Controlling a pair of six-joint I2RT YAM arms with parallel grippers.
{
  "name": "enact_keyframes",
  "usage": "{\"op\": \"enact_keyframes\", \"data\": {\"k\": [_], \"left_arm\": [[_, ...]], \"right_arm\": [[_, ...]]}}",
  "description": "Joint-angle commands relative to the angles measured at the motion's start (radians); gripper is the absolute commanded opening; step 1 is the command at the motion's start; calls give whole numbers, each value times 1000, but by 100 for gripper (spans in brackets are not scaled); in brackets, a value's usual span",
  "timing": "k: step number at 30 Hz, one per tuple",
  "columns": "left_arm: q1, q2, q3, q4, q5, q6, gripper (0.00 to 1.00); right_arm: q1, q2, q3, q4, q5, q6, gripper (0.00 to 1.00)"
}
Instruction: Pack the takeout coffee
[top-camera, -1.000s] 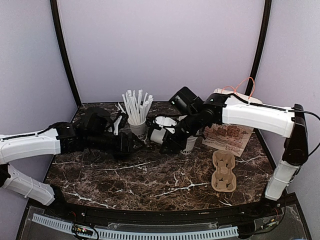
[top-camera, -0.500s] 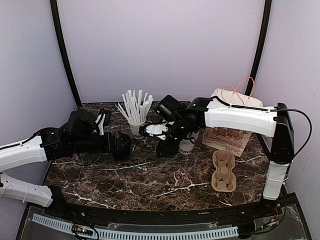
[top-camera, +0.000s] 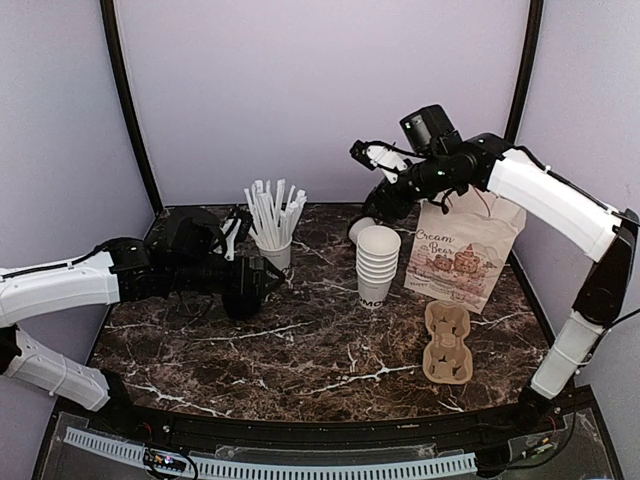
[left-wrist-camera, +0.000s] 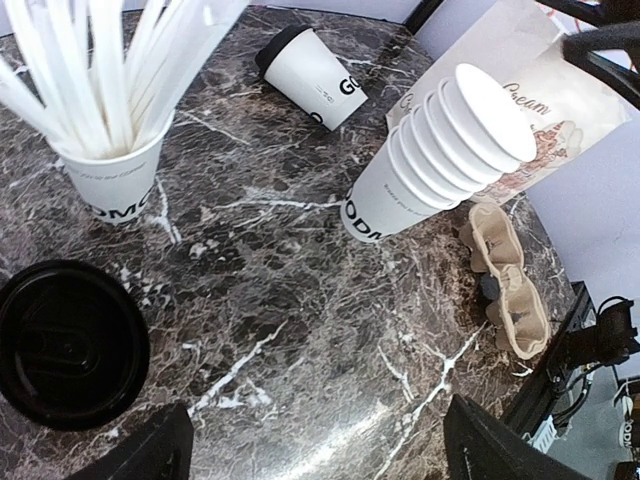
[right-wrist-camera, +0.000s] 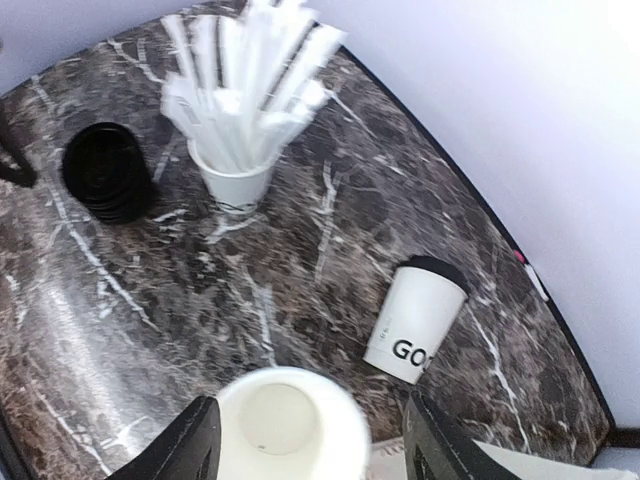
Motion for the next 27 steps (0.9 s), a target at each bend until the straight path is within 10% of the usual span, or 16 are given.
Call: {"op": "enact_keyframes", "data": {"k": [1, 19, 27], "left_arm": [[2, 41, 74, 51, 70, 43, 90], [1, 24, -2, 110, 102, -4, 89], [1, 23, -12, 119, 114, -1, 89]], "right_arm": [[-63, 1, -7, 20, 81, 33, 64], [-95, 155, -10, -86, 140, 57, 59], [-93, 180, 1, -134, -47, 56, 28]]}}
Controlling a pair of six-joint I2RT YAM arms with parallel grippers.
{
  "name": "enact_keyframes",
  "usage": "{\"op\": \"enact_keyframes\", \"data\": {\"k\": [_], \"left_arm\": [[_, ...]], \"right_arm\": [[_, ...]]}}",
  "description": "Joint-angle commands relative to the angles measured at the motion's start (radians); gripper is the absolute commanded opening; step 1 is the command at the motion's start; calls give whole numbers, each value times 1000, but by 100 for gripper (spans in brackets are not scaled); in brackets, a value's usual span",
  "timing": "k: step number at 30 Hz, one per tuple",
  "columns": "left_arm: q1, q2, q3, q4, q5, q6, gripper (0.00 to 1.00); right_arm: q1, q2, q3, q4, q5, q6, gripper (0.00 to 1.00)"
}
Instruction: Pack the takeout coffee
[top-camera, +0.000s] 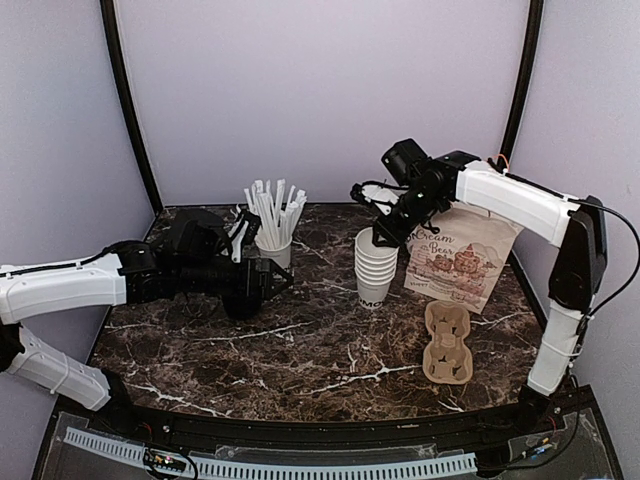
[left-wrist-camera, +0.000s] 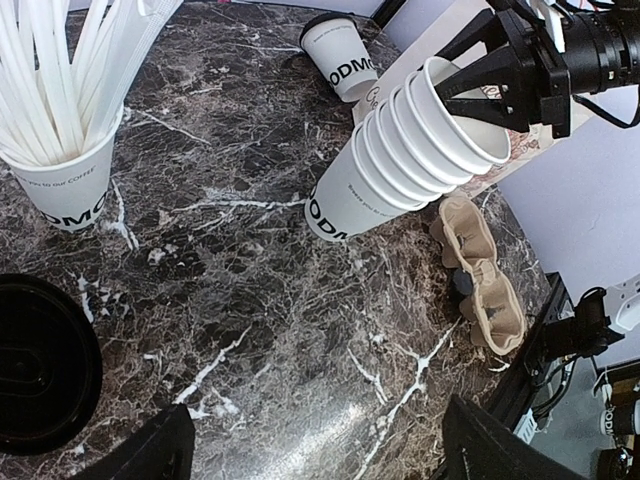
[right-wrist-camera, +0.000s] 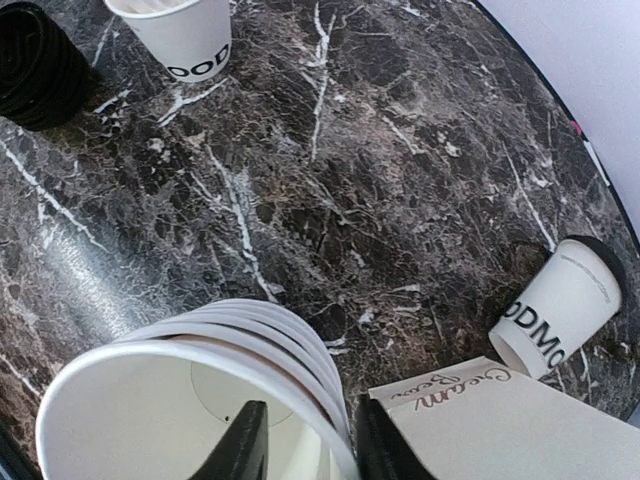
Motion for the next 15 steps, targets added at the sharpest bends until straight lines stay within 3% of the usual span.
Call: {"op": "enact_keyframes", "data": {"k": [1, 7, 15], "left_arm": [[1, -36, -13, 20, 13, 2, 89], [1, -65, -16, -2, -3, 10, 89], [1, -65, 6, -33, -11, -7, 89]], "right_arm": [[0, 20, 27, -27, -134, 5, 25], [37, 33, 64, -28, -175, 0, 12], [110, 138, 247, -61, -205, 4, 8]]}}
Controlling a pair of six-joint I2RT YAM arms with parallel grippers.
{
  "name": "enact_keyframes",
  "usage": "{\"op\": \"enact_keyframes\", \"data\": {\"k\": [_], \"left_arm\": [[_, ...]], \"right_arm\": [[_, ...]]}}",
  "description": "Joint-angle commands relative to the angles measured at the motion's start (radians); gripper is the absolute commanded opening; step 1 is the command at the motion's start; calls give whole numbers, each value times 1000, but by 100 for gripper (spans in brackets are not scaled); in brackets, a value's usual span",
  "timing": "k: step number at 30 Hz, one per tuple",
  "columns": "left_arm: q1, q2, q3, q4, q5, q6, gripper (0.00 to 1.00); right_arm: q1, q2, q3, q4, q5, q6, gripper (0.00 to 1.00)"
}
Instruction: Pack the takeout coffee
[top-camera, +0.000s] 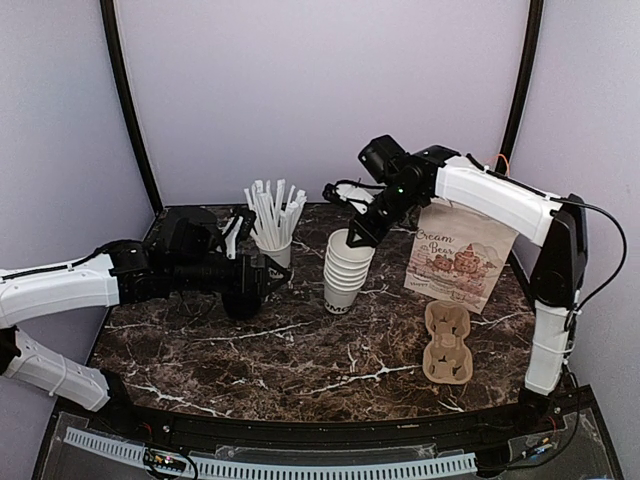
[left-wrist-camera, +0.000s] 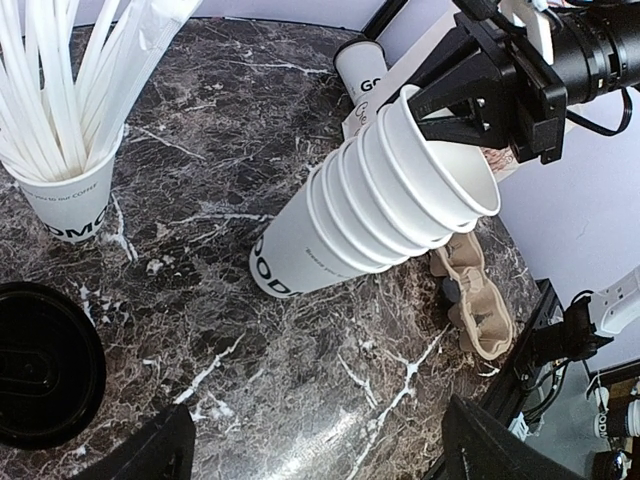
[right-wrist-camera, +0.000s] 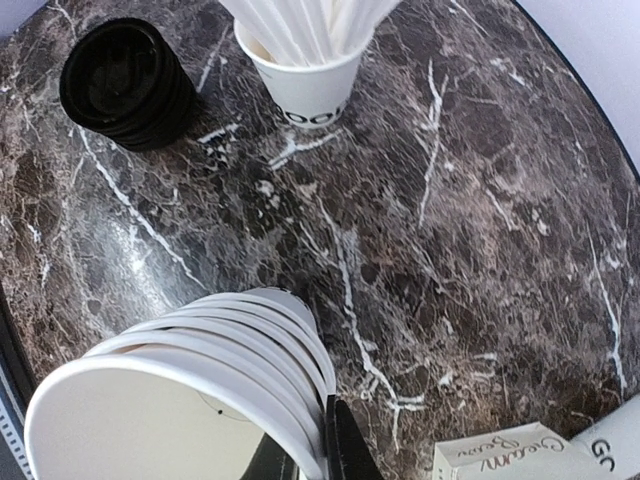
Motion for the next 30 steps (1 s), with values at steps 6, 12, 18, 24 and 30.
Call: {"op": "enact_keyframes", "data": {"k": [6, 12, 18, 24, 30], "left_arm": [[1, -47, 10, -62, -33, -12, 88], [1, -76, -11, -77, -49, -30, 88], [1, -99, -31, -84, -64, -44, 88], [0, -100, -42, -79, -68, -53, 88], [1, -109, -40, -81, -78, -49, 88]], "right_arm": [[91, 170, 258, -25, -25, 12, 7], [125, 271, 394, -22, -18, 22, 7], [146, 324, 459, -9, 4, 32, 7], [148, 347, 479, -16, 3, 47, 35], [147, 229, 446, -2, 29, 58, 54]]}}
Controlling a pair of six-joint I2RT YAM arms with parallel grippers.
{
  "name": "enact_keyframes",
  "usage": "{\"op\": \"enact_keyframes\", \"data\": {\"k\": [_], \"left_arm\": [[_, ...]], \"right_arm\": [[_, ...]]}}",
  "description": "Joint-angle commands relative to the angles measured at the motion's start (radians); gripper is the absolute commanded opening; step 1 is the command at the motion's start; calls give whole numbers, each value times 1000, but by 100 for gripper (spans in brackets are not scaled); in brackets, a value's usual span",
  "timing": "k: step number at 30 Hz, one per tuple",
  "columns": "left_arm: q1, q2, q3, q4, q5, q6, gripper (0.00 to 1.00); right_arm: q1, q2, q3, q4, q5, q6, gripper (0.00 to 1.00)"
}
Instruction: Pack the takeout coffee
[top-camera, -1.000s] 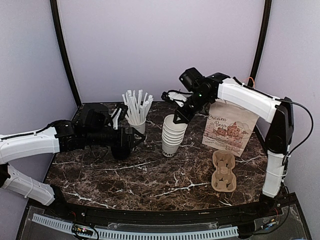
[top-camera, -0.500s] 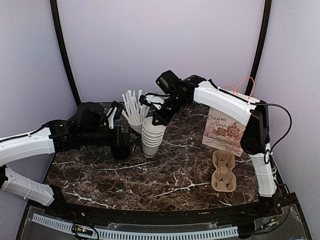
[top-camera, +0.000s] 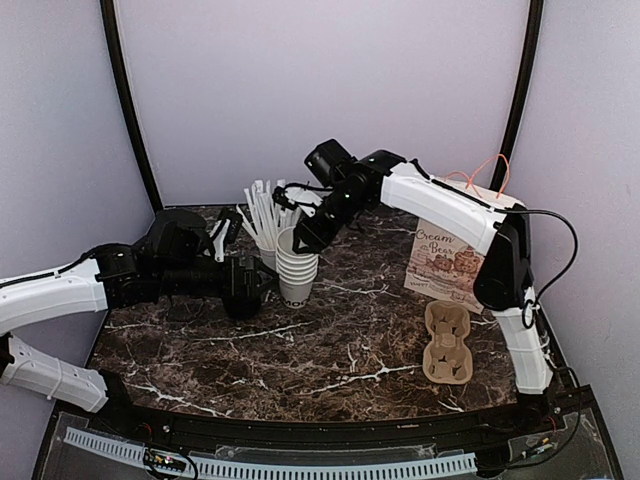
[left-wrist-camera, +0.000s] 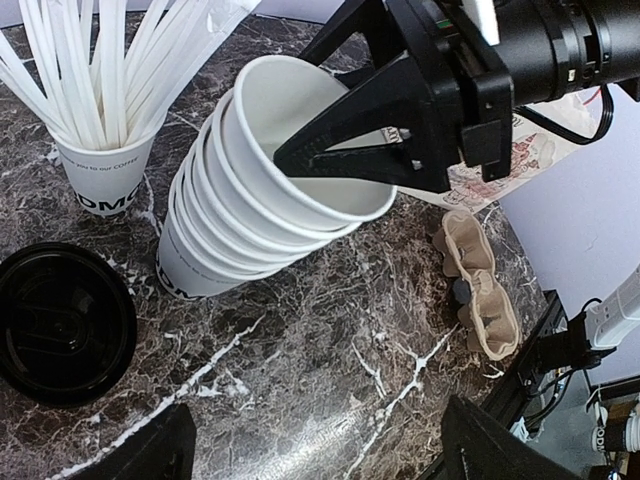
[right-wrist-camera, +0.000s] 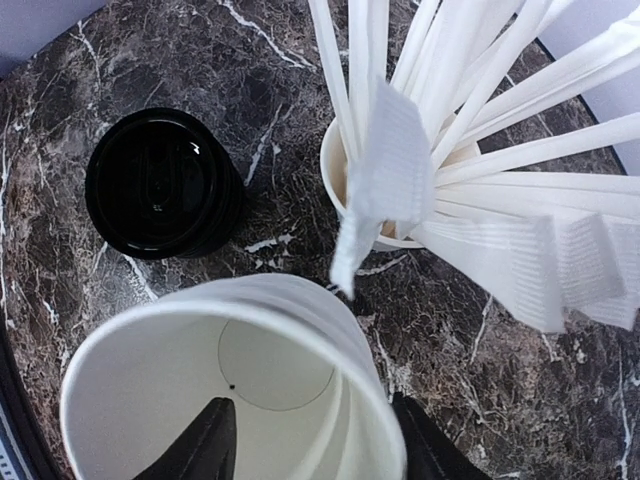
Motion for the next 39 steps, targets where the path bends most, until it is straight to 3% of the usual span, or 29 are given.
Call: {"op": "enact_keyframes", "data": {"k": [1, 6, 12, 16, 23, 30, 37, 39], "left_arm": [[1, -32, -10, -12, -20, 3, 88], [1, -23, 3, -20, -20, 7, 88], [1, -19, 20, -34, -20, 11, 88], [1, -21, 39, -48, -19, 25, 88], [0, -34, 36, -34, -35, 54, 88], [2, -30, 48, -20, -54, 93, 88], [2, -22, 46, -14, -40, 113, 89], [2, -30, 34, -7, -41, 116, 89]], "right_arm": [[6, -130, -9, 28, 21, 9, 56], [1, -230, -59, 26, 35, -11, 66], [-30, -354, -149, 22, 55, -42, 68], [-111, -513, -312, 60, 114, -101, 69], [-428, -838, -605, 148, 118, -127, 67], [-835, -1165, -938, 340, 154, 6, 67], [-1147, -1193, -1288, 289, 110, 126, 63], [-1226, -1173, -1354, 309, 85, 121, 66]]}}
